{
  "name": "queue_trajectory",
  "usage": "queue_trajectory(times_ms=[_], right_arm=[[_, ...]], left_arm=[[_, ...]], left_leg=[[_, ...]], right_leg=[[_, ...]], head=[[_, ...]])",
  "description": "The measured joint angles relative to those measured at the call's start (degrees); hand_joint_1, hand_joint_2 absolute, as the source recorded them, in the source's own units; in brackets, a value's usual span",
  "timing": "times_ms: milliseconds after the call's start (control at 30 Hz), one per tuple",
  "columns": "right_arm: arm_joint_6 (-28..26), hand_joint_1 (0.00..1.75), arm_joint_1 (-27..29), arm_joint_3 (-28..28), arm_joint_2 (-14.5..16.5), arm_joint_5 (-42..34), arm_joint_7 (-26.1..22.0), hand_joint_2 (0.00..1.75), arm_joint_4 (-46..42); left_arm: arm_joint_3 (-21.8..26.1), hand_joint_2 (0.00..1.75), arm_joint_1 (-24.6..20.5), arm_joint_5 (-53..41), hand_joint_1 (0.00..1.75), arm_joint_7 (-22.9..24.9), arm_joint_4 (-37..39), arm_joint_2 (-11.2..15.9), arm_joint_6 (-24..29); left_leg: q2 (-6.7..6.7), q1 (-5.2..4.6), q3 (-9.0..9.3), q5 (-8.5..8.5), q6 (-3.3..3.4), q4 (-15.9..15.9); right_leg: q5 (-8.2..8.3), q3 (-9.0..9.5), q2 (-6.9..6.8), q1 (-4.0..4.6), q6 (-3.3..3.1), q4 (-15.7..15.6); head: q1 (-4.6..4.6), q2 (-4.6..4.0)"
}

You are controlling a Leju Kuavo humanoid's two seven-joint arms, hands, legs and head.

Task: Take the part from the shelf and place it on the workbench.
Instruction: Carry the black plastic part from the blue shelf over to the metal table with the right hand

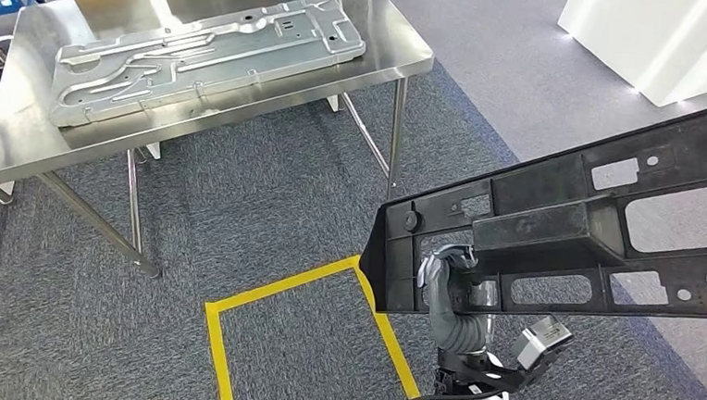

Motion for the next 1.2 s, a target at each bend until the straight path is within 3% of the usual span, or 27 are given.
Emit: queue_trajectory(times_ms=[67, 100, 133, 233, 300, 400, 467, 533, 600, 667, 700, 733, 767, 833, 867, 900, 933, 967, 1000, 1033, 1067, 1100, 1133, 1167, 1200], right_arm=[[0.0, 1.75, 0.0, 0.0, 0.0, 0.0, 0.0, 1.75, 0.0], [0.0, 1.75, 0.0, 0.0, 0.0, 0.0, 0.0, 1.75, 0.1], [0.0, 1.75, 0.0, 0.0, 0.0, 0.0, 0.0, 1.75, 0.1], [0.0, 1.75, -0.1, 0.0, 0.0, 0.0, 0.0, 1.75, 0.1], [0.0, 1.75, -0.1, 0.0, 0.0, 0.0, 0.0, 1.75, 0.1], [0.0, 1.75, -0.2, 0.0, 0.0, 0.0, 0.0, 1.75, 0.2], [-0.1, 1.75, -0.5, 0.1, 0.0, -0.1, 0.0, 1.75, 0.4], [-0.2, 1.75, -0.8, 0.1, 0.0, -0.2, 0.0, 1.75, 0.5], [-0.3, 1.75, -0.7, 0.1, 0.0, -0.3, 0.0, 1.75, 0.7], [-0.3, 1.75, -0.5, 0.1, 0.0, -0.3, 0.0, 1.75, 0.9], [-0.3, 1.75, -0.5, 0.1, 0.0, -0.3, 0.0, 1.75, 0.9], [-0.3, 1.75, -0.4, 0.1, 0.0, -0.3, 0.0, 1.75, 1.0], [-0.3, 1.75, -0.4, 0.1, -0.1, -0.4, 0.0, 1.75, 1.1], [-0.3, 1.75, -0.3, 0.1, -0.1, -0.4, 0.1, 1.75, 1.3], [-0.4, 1.75, -0.3, 0.1, -0.2, -0.5, 0.1, 1.75, 1.4], [-0.4, 1.75, -0.3, 0.1, -0.2, -0.5, 0.2, 1.75, 1.4], [-0.4, 1.75, -0.3, 0.1, -0.1, -0.6, 0.1, 1.75, 1.3], [-0.4, 1.75, -0.4, 0.1, -0.1, -0.6, 0.1, 1.75, 1.3], [-0.3, 1.75, -0.4, 0.1, -0.1, -0.6, 0.0, 1.75, 1.3], [-0.3, 1.75, -0.4, 0.1, -0.1, -0.6, 0.0, 1.75, 1.3], [-0.3, 1.75, -0.4, 0.1, -0.1, -0.6, 0.0, 1.75, 1.3], [-0.3, 1.75, -0.4, 0.1, -0.1, -0.6, 0.0, 1.75, 1.3], [-0.3, 1.75, -0.4, 0.1, -0.1, -0.6, 0.0, 1.75, 1.3], [-0.3, 1.75, -0.5, 0.1, -0.1, -0.6, 0.0, 1.75, 1.3], [-0.3, 1.75, -0.5, 0.1, -0.1, -0.6, 0.0, 1.75, 1.4]], left_arm=[[0.0, 1.75, -0.1, 0.1, 0.00, 0.1, 0.0, 0.0, 0.0], [0.0, 1.75, 0.0, 0.1, 0.00, 0.2, 0.0, 0.0, 0.0], [0.0, 1.75, 0.1, 0.1, 0.00, 0.3, 0.0, 0.0, 0.0], [0.0, 1.75, 0.6, 0.1, 0.00, 0.4, 0.0, 0.0, 0.0], [0.0, 1.75, 0.7, 0.1, 0.00, 0.4, 0.0, 0.0, 0.0], [0.0, 1.75, 0.7, 0.1, 0.00, 0.4, 0.0, 0.1, 0.0], [0.0, 1.75, 0.7, 0.1, 0.00, 0.3, -0.1, 0.1, 0.0], [0.0, 1.75, 0.6, 0.1, 0.00, 0.3, -0.2, 0.1, 0.0], [0.0, 1.75, 0.7, 0.1, 0.00, 0.3, -0.2, 0.1, 0.0], [0.0, 1.75, 0.9, 0.1, 0.00, 0.3, -0.2, 0.0, 0.1], [0.0, 1.75, 0.9, 0.1, 0.00, 0.3, -0.2, -0.1, 0.0], [0.0, 1.75, 1.0, 0.1, 0.00, 0.3, -0.2, -0.2, 0.0], [0.0, 1.75, 1.0, 0.1, 0.00, 0.3, -0.2, -0.2, 0.0], [0.0, 1.75, 1.0, 0.1, 0.00, 0.3, -0.2, -0.2, 0.0], [0.0, 1.75, 0.8, 0.1, 0.00, 0.3, -0.2, -0.2, 0.0], [0.0, 1.75, 0.7, 0.1, 0.00, 0.3, -0.2, -0.2, 0.0], [0.0, 1.75, 0.6, 0.1, 0.00, 0.3, -0.2, -0.2, 0.0], [0.0, 1.75, 0.5, 0.1, 0.00, 0.2, -0.2, -0.2, 0.0], [0.0, 1.75, 0.4, 0.1, 0.00, 0.2, -0.2, -0.2, 0.0], [0.0, 1.75, 0.4, 0.1, 0.00, 0.2, -0.2, -0.3, 0.0], [0.0, 1.75, 0.4, 0.1, 0.00, 0.3, -0.2, -0.3, 0.0], [0.0, 1.75, 0.4, 0.2, 0.00, 0.3, -0.2, -0.3, 0.0], [0.1, 1.75, 0.4, 0.4, 0.00, 0.2, -0.2, -0.3, -0.1], [0.1, 1.75, 0.4, 0.5, 0.00, 0.2, -0.2, -0.3, -0.1], [0.1, 1.75, 0.3, 0.5, 0.00, 0.2, -0.2, -0.3, -0.1]], left_leg=[[0.08, -0.04, -5.31, -1.20, 0.19, 7.5], [0.08, -0.14, -6.99, -0.29, 0.51, 8.8], [0.06, -0.31, -7.62, 1.77, 1.06, 7.9], [0.01, -1.32, -5.67, 9.60, 3.45, -1.6], [0.01, -1.72, -5.01, 11.23, 4.18, -4.3], [0.22, -1.93, -4.24, 10.40, 4.63, -4.6], [0.30, -2.29, 0.04, 8.72, 4.99, -8.3], [0.13, -2.30, 4.61, 7.15, 4.95, -11.8], [-0.02, -1.94, 6.33, 5.67, 4.54, -12.0], [-0.23, -1.49, 8.42, 3.80, 3.84, -12.0], [-0.31, -1.20, 9.72, 2.70, 3.43, -12.0], [-0.35, -0.97, 10.97, 1.47, 3.00, -12.0], [-0.34, -0.82, 12.23, 0.11, 2.57, -11.8], [-0.23, -0.87, 14.11, -2.00, 1.70, -12.3], [-0.16, -0.93, 14.84, -2.22, 1.25, -12.4], [-0.11, -0.99, 14.86, -1.60, 0.88, -11.9], [-0.04, -0.96, 14.21, -0.28, 0.57, -9.8], [-0.03, -0.90, 12.44, 1.29, 0.32, -6.3], [-0.02, -0.81, 9.98, 2.26, 0.17, -2.3], [-0.01, -0.69, 7.30, 2.03, -0.01, 1.3], [0.00, -0.58, 4.73, 0.14, -0.18, 3.8], [0.01, -0.48, 2.53, -2.80, -0.39, 4.9], [0.01, -0.40, 0.78, -5.80, -0.53, 5.0], [0.02, -0.35, -0.50, -7.75, -0.60, 4.1], [0.02, -0.31, -1.25, -7.59, -0.55, 2.1]], right_leg=[[-0.95, 0.89, -0.14, 0.45, -0.31, -0.1], [-1.48, 1.52, -0.15, 0.74, -0.44, -0.1], [-2.05, 2.34, -0.15, 1.07, -0.56, -0.1], [-3.57, 4.87, -0.13, 1.77, -0.82, -0.5], [-3.93, 5.43, -0.16, 1.80, -0.87, -0.8], [-4.19, 5.84, -0.17, 1.53, -0.56, -1.2], [-2.86, 5.79, -0.33, 0.97, 0.66, 1.5], [-1.92, 2.30, -0.45, 0.51, 1.83, 8.0], [-4.97, -3.23, -0.45, 0.36, 2.52, 12.3], [-8.57, -6.80, -0.51, 0.12, 3.13, 12.0], [-8.45, -7.63, -0.56, 0.00, 3.45, 10.0], [-5.72, -8.06, -0.72, -0.16, 3.75, 7.2], [-0.84, -8.22, -1.12, -0.25, 3.86, 4.1], [6.54, -8.14, -1.63, -0.19, 2.94, 0.8], [7.58, -7.90, -1.65, -0.08, 2.18, 0.4], [6.75, -7.33, -1.38, -0.08, 1.48, 0.6], [6.44, -6.60, -1.18, -0.14, 1.06, 0.3], [5.91, -5.63, -1.08, -0.22, 0.67, -0.1], [5.44, -4.57, -1.04, -0.28, 0.36, -0.5], [4.88, -3.50, -1.01, -0.25, 0.16, -1.0], [4.27, -2.35, -0.93, -0.22, 0.02, -1.5], [3.61, -1.17, -0.80, -0.18, -0.02, -1.9], [2.89, 0.04, -0.67, -0.15, -0.01, -2.3], [2.11, 1.24, -0.56, -0.13, 0.02, -2.4], [1.31, 2.42, -0.50, -0.08, 0.07, -2.5]], head=[[0.00, 0.00], [-0.01, 0.00], [0.00, 0.00], [0.03, 0.00], [0.05, 0.00], [0.34, 0.00], [0.57, -0.01], [0.57, -0.01], [0.58, 0.00], [0.57, 0.00], [0.58, 0.00], [0.61, 0.00], [0.66, 0.00], [0.68, 0.00], [0.68, 0.00], [0.62, 0.00], [0.57, 0.00], [0.51, 0.00], [0.44, 0.00], [0.39, 0.00], [0.35, 0.00], [0.37, -0.01], [0.35, -0.01], [0.36, -0.01], [0.36, -0.01]])
